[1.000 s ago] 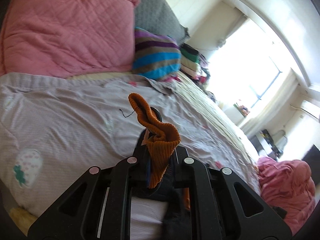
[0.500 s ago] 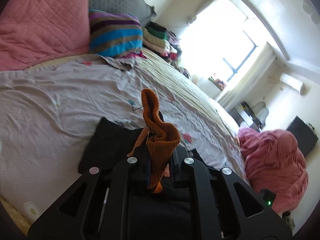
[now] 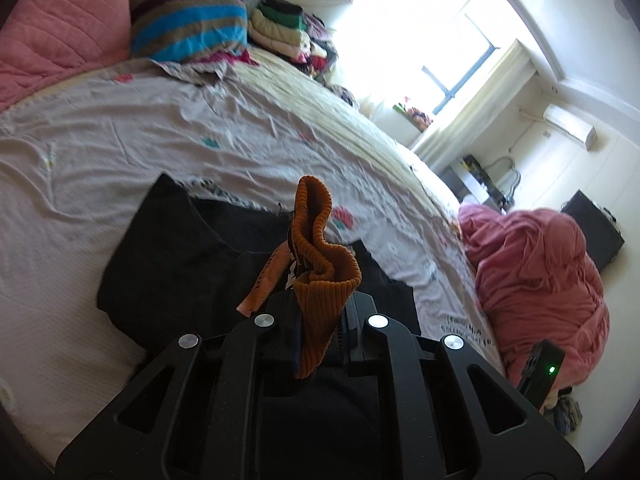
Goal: Fold small clothes
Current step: 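Lift and fold the sleeve across the shirt body with the left tool, then open the left tool to release the cuff on the shirt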
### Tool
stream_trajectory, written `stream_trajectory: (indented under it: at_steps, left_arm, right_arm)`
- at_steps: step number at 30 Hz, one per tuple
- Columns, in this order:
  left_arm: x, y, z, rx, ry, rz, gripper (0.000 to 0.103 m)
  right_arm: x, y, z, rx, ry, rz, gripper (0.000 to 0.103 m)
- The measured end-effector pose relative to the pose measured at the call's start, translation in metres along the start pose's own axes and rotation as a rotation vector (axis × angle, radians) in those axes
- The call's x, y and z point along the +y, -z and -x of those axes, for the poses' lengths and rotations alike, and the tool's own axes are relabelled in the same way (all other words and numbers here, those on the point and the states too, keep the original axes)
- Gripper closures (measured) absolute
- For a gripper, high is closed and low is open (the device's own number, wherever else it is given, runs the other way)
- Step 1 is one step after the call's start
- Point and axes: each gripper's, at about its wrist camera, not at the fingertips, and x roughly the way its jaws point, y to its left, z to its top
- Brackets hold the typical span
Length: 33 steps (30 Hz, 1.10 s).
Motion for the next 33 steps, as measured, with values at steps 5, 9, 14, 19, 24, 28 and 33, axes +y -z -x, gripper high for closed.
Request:
stream_trajectory:
  at_steps: [5,9,14,19,24,28,33]
  left_arm:
    - [-0.007,0.014,-0.025,0.070,0.008,-0.020,0.096]
    - [-0.008,0.026,-0.040,0.119,0.017,-0.028,0.095]
    - [-0.008,0.037,-0.053,0.180,0.042,-0.038,0.087]
    - [-0.005,0.037,-0.050,0.195,0.067,-0.023,0.061]
    - [0.003,0.028,-0.038,0.162,0.029,-0.013,0.044]
    - [0.011,0.021,-0.026,0.124,-0.035,-0.022,0.027]
    - [0.021,0.010,-0.009,0.072,-0.101,-0.025,0.011]
  right_arm:
    - [-0.014,-0.001,0.002,-0.003,0.009,-0.028,0.005]
    - [-0.020,-0.001,0.002,-0.001,0.017,-0.042,0.005]
    - [-0.022,0.001,-0.001,0.008,0.018,-0.056,0.005]
    - [-0.014,0.005,-0.009,0.040,-0.006,-0.041,0.005]
    - [0.002,0.013,-0.020,0.088,-0.063,-0.023,0.005]
    - [0.021,0.023,-0.032,0.155,-0.113,0.006,0.008]
    - [0.045,0.033,-0.053,0.236,-0.145,0.044,0.039]
